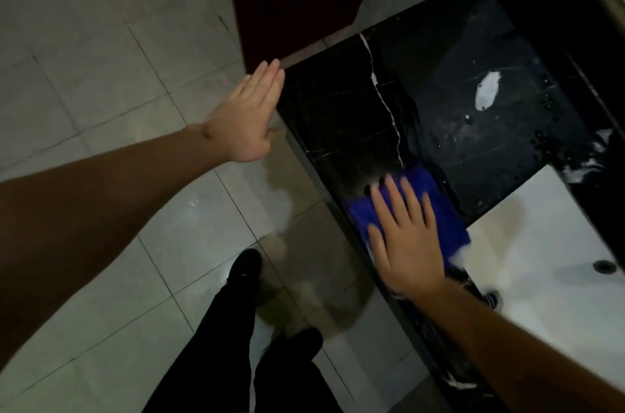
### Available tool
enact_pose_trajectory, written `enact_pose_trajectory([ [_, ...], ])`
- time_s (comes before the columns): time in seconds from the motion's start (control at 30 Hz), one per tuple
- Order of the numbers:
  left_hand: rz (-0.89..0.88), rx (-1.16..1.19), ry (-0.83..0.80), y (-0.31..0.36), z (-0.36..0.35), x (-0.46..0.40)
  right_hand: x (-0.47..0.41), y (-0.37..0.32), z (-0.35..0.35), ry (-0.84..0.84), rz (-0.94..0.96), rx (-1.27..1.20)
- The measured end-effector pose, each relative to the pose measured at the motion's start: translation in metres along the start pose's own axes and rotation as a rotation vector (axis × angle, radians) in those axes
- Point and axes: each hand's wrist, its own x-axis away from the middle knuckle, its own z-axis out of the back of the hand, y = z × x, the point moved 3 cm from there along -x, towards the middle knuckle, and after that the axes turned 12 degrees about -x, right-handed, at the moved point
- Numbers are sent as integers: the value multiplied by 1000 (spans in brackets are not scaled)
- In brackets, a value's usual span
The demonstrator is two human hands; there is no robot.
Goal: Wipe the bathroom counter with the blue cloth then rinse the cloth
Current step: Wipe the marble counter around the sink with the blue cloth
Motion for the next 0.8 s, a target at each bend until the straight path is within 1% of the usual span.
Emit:
enact_pose_trajectory([
  [0.07, -1, 70, 32, -1, -5, -2, -65, -12, 13, 28, 28, 2],
  [0.17, 56, 166, 37, -1, -9, -6, -165, -26, 30, 81, 50, -23],
  [0.27, 88, 215, 50, 2, -9, -6, -253, -48, 45, 95, 62, -25],
  [0.33, 105, 227, 34, 3, -7, -7, -288, -56, 52, 60, 65, -39],
  [0.4, 122, 245, 20, 3, -5, -7, -299, -60, 54, 48, 88, -42],
  [0.47, 154, 312, -4, 6, 1, -6, -283, -62, 52, 69, 87, -43],
  [0.5, 198, 372, -2, 10, 3, -4, -268, -63, 48, 82, 82, -37],
  [0.57, 297, 472, 54, 18, 7, 3, -231, -67, 36, 98, 82, -35],
  [0.6, 315, 471, 94, 26, 9, 9, -207, -67, 30, 101, 87, -48],
  [0.67, 261, 404, 127, 53, 12, 20, -155, -61, 21, 110, 109, -64],
  [0.73, 187, 347, 87, 84, 11, 29, -105, -50, 12, 100, 129, -58],
  [0.8, 173, 307, 42, 114, 11, 41, -55, -34, 6, 84, 123, -64],
])
